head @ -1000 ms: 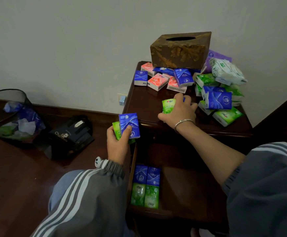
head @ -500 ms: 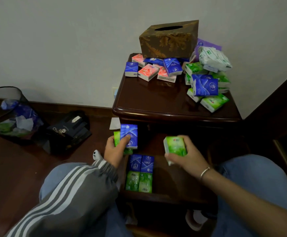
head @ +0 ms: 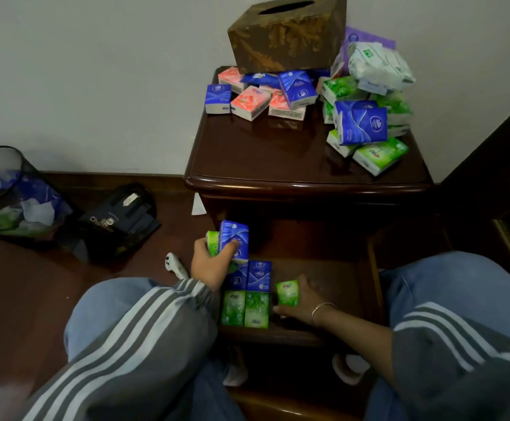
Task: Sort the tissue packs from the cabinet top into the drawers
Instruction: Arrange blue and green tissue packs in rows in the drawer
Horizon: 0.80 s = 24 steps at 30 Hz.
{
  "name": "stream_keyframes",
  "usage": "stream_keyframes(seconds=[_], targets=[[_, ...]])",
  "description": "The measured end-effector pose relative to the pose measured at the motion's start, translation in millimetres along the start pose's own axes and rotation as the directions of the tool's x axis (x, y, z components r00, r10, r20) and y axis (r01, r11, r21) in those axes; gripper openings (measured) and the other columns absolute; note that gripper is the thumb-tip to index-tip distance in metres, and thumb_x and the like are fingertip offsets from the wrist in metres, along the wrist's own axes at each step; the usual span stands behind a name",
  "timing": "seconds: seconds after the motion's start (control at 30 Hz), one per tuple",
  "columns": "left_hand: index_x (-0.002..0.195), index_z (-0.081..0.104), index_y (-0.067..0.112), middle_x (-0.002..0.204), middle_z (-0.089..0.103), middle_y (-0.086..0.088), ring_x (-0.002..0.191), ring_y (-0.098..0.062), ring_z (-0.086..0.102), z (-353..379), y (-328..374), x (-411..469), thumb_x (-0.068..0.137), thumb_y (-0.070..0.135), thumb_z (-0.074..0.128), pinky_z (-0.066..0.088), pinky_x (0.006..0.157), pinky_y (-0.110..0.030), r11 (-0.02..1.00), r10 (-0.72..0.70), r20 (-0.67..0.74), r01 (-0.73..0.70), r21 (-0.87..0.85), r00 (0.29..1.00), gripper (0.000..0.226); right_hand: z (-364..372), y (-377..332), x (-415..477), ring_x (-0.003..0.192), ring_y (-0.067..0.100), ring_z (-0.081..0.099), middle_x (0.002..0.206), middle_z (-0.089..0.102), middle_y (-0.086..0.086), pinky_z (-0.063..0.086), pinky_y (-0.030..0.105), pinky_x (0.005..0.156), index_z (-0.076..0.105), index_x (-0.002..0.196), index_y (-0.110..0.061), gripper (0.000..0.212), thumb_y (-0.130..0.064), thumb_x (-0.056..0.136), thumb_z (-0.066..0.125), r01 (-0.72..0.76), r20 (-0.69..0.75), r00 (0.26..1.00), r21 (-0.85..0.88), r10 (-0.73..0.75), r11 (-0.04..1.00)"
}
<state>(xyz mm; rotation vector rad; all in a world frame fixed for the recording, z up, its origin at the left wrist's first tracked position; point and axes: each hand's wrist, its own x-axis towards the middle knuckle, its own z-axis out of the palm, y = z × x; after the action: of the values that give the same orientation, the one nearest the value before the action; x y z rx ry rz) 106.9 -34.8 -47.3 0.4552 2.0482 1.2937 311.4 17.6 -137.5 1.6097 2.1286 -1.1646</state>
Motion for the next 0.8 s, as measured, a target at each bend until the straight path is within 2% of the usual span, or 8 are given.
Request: stream_keyframes(seconds=[0.13, 0.3, 0.37, 0.47, 0.53, 0.67, 0.73, 0.8], targets=[[0.098, 0.050, 0.016, 0.084, 0.060, 0.007, 0.079, -0.013, 0.059, 1, 0, 4, 0.078, 0.032, 0.076, 0.048, 0.075, -0.031, 1.000, -0.012, -0.005, 0.013, 0.013, 1.000, 0.037, 23, 1, 6, 0.134, 0.037, 0.018, 0.147, 0.022, 0.011, 0.019, 0.039, 0.111, 0.024, 0.138, -0.010, 0.089, -0.067, 0.076, 0.055, 0.065, 0.123, 0.992, -0.218, -0.038, 0.974], [0.100, 0.049, 0.016, 0.084, 0.060, 0.006, 0.075, -0.010, 0.059, 3, 1, 5, 0.079, 0.031, 0.075, 0.046, 0.069, -0.027, 1.000, -0.024, 0.026, 0.024, -0.001, 0.999, 0.037, 12, 0, 18, 0.145, 0.035, -0.006, 0.159, -0.004, 0.007, 0.004, 0.040, 0.116, 0.019, 0.147, -0.023, 0.058, -0.045, 0.095, 0.031, -0.016, 0.238, 0.969, -0.189, 0.061, 0.982], [0.099, 0.049, 0.016, 0.084, 0.060, 0.006, 0.078, -0.013, 0.060, 3, 1, 7, 0.079, 0.031, 0.075, 0.049, 0.072, -0.031, 1.000, -0.026, 0.030, 0.026, -0.001, 0.999, 0.037, -2, 0, 19, 0.145, 0.035, 0.003, 0.159, 0.001, 0.009, 0.012, 0.040, 0.117, 0.032, 0.144, -0.029, 0.051, -0.034, 0.093, 0.039, -0.023, 0.271, 0.960, -0.153, 0.065, 0.988], [0.097, 0.049, 0.019, 0.086, 0.062, 0.004, 0.083, -0.017, 0.063, 2, 1, 10, 0.078, 0.033, 0.076, 0.054, 0.082, -0.040, 0.999, -0.034, 0.035, 0.034, -0.003, 0.999, 0.036, -13, 2, 17, 0.131, 0.036, 0.038, 0.149, 0.026, 0.016, 0.044, 0.043, 0.103, 0.055, 0.127, -0.023, 0.044, -0.019, 0.083, 0.060, -0.055, 0.232, 0.971, 0.003, 0.053, 0.998], [0.093, 0.049, 0.021, 0.089, 0.064, 0.000, 0.088, -0.022, 0.065, 2, -1, 12, 0.076, 0.034, 0.077, 0.055, 0.085, -0.045, 0.999, -0.047, 0.034, 0.048, -0.018, 0.998, 0.035, -15, 4, 13, 0.121, 0.034, 0.048, 0.143, 0.032, 0.015, 0.049, 0.041, 0.096, 0.050, 0.129, -0.018, 0.062, -0.015, 0.072, 0.074, -0.116, 0.157, 0.982, 0.079, 0.103, 0.990], [0.088, 0.049, 0.024, 0.091, 0.064, -0.002, 0.091, -0.026, 0.067, 2, -2, 13, 0.075, 0.035, 0.077, 0.055, 0.084, -0.049, 0.997, -0.061, 0.035, 0.063, -0.033, 0.997, 0.033, -14, 11, 9, 0.133, 0.030, 0.037, 0.146, 0.031, 0.014, 0.038, 0.033, 0.106, 0.021, 0.145, -0.011, 0.109, -0.024, 0.059, 0.087, -0.277, 0.051, 0.960, 0.034, 0.275, 0.960], [0.086, 0.048, 0.026, 0.090, 0.064, 0.000, 0.091, -0.026, 0.067, 2, -2, 12, 0.074, 0.036, 0.077, 0.056, 0.082, -0.048, 0.997, -0.066, 0.036, 0.068, -0.036, 0.997, 0.033, -18, 12, 9, 0.134, 0.029, 0.037, 0.148, 0.033, 0.013, 0.038, 0.035, 0.107, 0.016, 0.147, -0.008, 0.110, -0.022, 0.062, 0.086, -0.352, 0.099, 0.934, 0.094, 0.343, 0.931], [0.086, 0.048, 0.027, 0.092, 0.065, -0.002, 0.090, -0.025, 0.067, 1, -3, 13, 0.074, 0.036, 0.077, 0.056, 0.083, -0.049, 0.997, -0.074, 0.039, 0.075, -0.035, 0.996, 0.033, -23, 11, 10, 0.127, 0.029, 0.045, 0.143, 0.042, 0.014, 0.043, 0.033, 0.100, 0.029, 0.143, -0.005, 0.093, -0.022, 0.068, 0.082, -0.409, 0.115, 0.911, 0.119, 0.397, 0.904]])
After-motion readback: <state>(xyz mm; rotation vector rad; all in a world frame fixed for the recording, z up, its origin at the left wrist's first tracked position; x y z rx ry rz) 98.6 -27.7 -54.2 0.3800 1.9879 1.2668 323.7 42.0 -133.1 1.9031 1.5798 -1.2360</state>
